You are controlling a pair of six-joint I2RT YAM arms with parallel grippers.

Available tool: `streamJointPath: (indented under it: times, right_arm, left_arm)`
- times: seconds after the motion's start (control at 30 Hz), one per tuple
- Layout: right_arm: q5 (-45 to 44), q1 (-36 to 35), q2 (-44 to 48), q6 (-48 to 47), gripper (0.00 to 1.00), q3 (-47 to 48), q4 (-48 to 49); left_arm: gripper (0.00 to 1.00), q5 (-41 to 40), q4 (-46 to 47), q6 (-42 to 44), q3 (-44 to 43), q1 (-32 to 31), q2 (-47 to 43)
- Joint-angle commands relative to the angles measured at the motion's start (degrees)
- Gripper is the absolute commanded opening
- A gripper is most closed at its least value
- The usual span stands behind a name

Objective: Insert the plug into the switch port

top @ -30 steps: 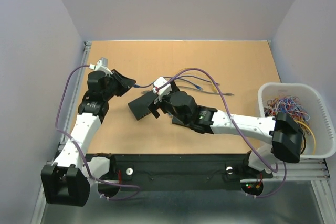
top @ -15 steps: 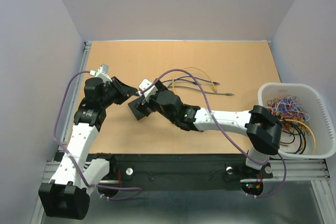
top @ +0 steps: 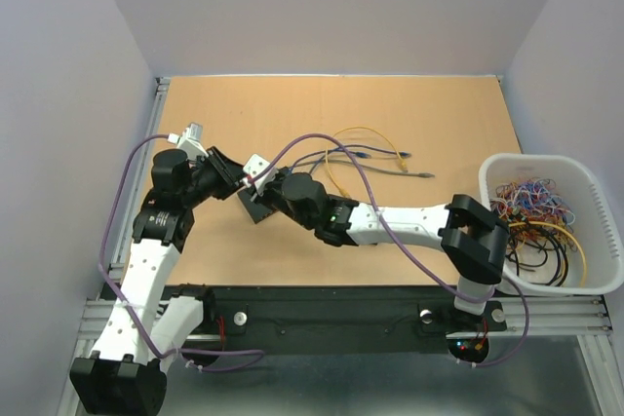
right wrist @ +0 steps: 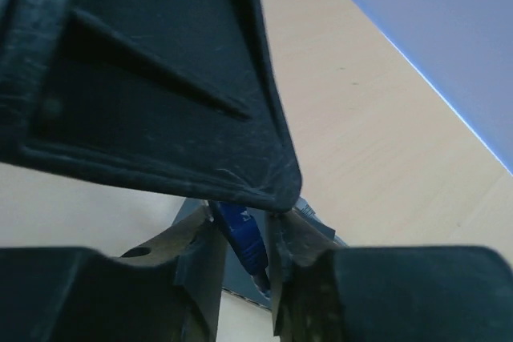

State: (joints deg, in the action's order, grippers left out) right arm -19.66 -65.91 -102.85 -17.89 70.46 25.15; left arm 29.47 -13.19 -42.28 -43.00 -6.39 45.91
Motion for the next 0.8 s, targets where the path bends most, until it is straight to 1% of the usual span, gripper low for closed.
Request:
streamJointPath:
  times: [0.0, 0.03, 0.1, 0.3, 0.4, 0.47, 0.5, 0.53, 0.57, 0.6, 0.7, 0.73, 0.77]
  right_arm:
    - [-1.43, 0.69, 2.30, -0.92, 0.18, -1.10, 6.31]
    - [-1.09, 0.69, 3.61, -0.66, 0.07, -1.72, 6.84]
    - [-0.91, 0.69, 5.02, -0.48, 0.01, -3.56, 7.11]
    - [3.48, 0.69, 12.13, 1.80, 0.00, -8.92, 6.93]
    - [8.04, 0.78, 14.69, 4.96, 0.00, -10.34, 4.92]
    - [13.23, 2.09, 16.45, 7.60, 0.00, -9.12, 1.16]
    - [15.16, 2.10, 16.45, 8.74, 0.00, -8.50, -0.26]
    - [21.44, 4.02, 17.06, 11.79, 0.00, -7.80, -2.54]
    - [25.25, 5.51, 17.41, 13.57, 0.00, -6.83, -3.43]
    - [32.77, 8.75, 17.68, 17.32, 0.00, -6.39, -3.96]
    - [42.31, 12.90, 18.56, 22.01, 0.00, -5.42, -4.49]
    - [46.77, 14.39, 18.65, 23.59, 0.01, -5.16, -4.58]
    - [48.73, 15.01, 18.74, 24.30, 0.00, -4.54, -4.58]
  left_arm:
    - [0.00, 1.82, -1.84, 1.06, -2.17, -0.20, -2.23]
    - [0.00, 1.55, -2.01, 1.06, -2.17, -0.20, -2.23]
    - [0.00, 1.29, -1.84, 0.80, -1.82, -0.20, -2.23]
    - [0.00, -2.57, -0.17, 1.50, 0.02, -0.20, -2.58]
    - [0.07, -2.76, 4.56, 2.73, 2.56, -0.20, -4.94]
    - [0.23, -1.44, 9.20, 2.99, 4.67, -0.20, -9.41]
    - [0.28, -1.18, 10.80, 3.00, 5.21, -0.20, -10.57]
    - [0.32, -0.83, 12.91, 3.08, 5.82, -0.20, -11.80]
    - [0.36, -0.56, 14.93, 3.26, 6.35, -0.20, -13.03]
    - [0.41, 0.23, 16.34, 3.26, 7.48, -0.20, -15.48]
    - [0.50, 1.90, 21.61, 3.08, 10.04, -0.20, -20.32]
    - [0.52, 2.08, 23.63, 3.00, 10.57, -0.20, -21.38]
    - [0.55, 2.17, 24.69, 2.82, 11.88, -0.20, -22.52]
